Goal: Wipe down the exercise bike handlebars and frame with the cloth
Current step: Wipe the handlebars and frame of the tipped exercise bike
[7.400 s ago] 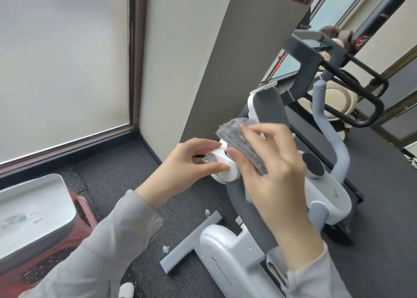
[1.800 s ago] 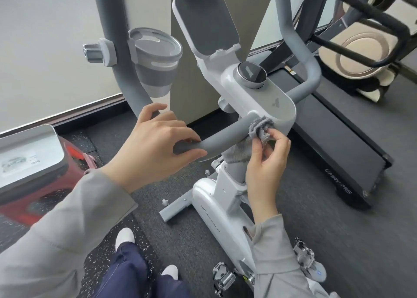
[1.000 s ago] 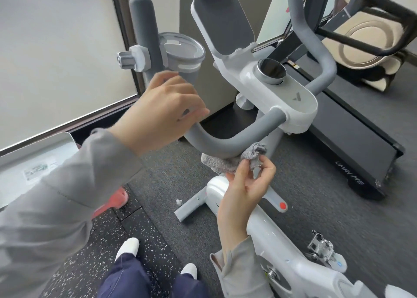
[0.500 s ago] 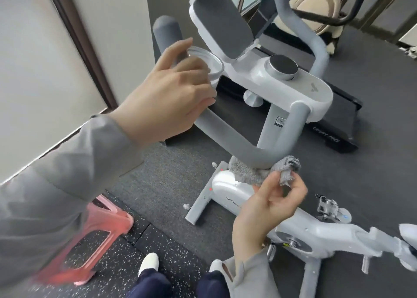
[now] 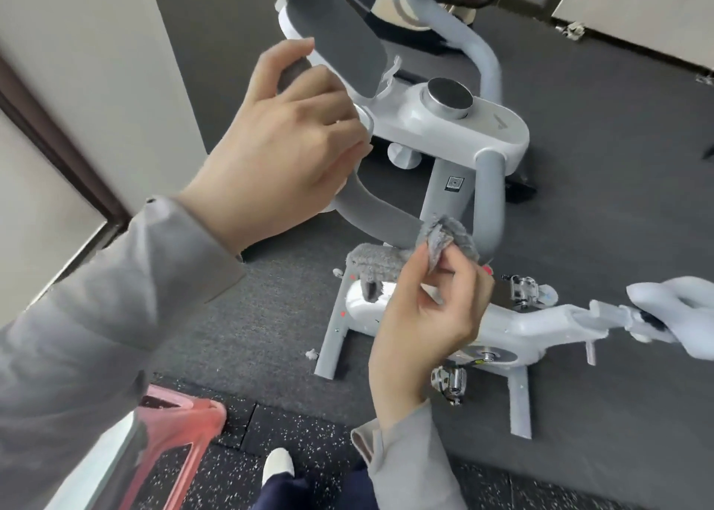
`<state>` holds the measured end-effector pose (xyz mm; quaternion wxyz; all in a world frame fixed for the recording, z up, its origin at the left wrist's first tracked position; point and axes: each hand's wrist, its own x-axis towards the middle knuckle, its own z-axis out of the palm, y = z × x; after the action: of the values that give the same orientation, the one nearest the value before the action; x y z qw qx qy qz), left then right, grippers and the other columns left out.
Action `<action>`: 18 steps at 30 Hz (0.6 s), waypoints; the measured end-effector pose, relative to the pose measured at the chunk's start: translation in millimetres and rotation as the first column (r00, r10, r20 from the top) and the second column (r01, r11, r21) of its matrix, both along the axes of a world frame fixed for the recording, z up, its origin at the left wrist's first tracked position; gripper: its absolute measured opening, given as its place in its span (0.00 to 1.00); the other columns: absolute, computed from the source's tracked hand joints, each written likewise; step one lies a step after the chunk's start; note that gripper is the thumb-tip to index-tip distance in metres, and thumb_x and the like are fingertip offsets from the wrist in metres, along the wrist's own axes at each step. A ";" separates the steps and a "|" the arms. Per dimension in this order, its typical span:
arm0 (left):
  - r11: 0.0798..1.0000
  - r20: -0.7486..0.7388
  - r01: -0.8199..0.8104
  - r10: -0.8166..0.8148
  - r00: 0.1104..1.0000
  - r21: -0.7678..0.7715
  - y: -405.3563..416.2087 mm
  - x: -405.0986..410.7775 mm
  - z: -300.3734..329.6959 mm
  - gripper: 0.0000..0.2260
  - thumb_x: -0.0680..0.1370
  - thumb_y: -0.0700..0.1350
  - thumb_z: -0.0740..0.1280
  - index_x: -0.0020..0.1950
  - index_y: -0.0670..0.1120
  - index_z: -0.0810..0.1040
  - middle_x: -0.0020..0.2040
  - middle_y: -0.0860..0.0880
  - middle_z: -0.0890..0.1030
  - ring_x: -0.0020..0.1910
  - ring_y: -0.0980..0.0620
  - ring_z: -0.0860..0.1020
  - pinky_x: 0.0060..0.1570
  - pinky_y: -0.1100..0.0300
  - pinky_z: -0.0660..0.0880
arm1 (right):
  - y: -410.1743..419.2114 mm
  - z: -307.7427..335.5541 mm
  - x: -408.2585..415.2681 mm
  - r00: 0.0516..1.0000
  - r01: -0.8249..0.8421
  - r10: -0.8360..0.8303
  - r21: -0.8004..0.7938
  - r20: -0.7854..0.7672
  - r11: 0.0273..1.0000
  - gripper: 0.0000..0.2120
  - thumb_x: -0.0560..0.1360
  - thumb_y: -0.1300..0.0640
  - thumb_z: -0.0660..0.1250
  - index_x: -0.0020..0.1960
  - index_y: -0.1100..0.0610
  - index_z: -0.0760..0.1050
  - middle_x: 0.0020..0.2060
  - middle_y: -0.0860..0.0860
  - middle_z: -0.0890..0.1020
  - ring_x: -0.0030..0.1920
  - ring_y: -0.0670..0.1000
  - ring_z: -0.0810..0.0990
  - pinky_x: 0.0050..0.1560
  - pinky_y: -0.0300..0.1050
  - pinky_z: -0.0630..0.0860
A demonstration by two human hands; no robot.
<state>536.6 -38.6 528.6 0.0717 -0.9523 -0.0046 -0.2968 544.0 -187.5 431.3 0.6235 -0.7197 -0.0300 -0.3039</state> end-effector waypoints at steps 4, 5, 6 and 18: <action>0.999 -0.017 0.047 -0.047 0.999 -0.021 3.2 -2.1 1.0 0.17 0.81 0.46 0.52 0.44 0.44 0.80 0.41 0.50 0.81 0.51 0.46 0.76 0.71 0.50 0.51 | 28.9 14.0 -10.1 0.997 -0.079 0.079 -0.027 0.008 0.997 0.05 0.70 0.71 0.69 0.46 0.69 0.78 0.42 0.61 0.75 0.37 0.51 0.77 0.40 0.23 0.70; 0.998 -0.022 0.063 -0.064 0.998 -0.028 4.5 -3.0 2.1 0.17 0.81 0.46 0.53 0.44 0.44 0.80 0.42 0.50 0.82 0.51 0.46 0.76 0.71 0.50 0.52 | 36.5 18.8 -13.6 0.995 -0.092 0.093 -0.030 0.020 0.995 0.05 0.70 0.71 0.69 0.46 0.69 0.78 0.42 0.62 0.75 0.38 0.47 0.76 0.40 0.23 0.69; 0.996 -0.028 0.079 -0.080 0.996 -0.035 6.3 -4.0 3.4 0.17 0.81 0.46 0.53 0.45 0.44 0.80 0.42 0.50 0.82 0.51 0.46 0.76 0.72 0.50 0.52 | 43.6 22.3 -16.5 0.994 -0.101 0.102 -0.036 0.037 0.994 0.05 0.70 0.70 0.69 0.46 0.69 0.78 0.41 0.61 0.75 0.39 0.41 0.75 0.39 0.22 0.69; 0.983 -0.069 0.165 -0.171 0.983 -0.082 14.9 -9.8 6.9 0.16 0.81 0.46 0.54 0.48 0.43 0.81 0.44 0.49 0.83 0.55 0.48 0.76 0.73 0.51 0.52 | 30.8 20.9 -13.2 0.991 -0.108 0.119 -0.158 0.064 0.982 0.05 0.71 0.68 0.70 0.46 0.67 0.78 0.41 0.56 0.76 0.38 0.50 0.76 0.39 0.30 0.74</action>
<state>526.8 -23.7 535.6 0.0102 -0.9618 0.0673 -0.2652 530.9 -156.7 452.2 0.5808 -0.7513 -0.1171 -0.2908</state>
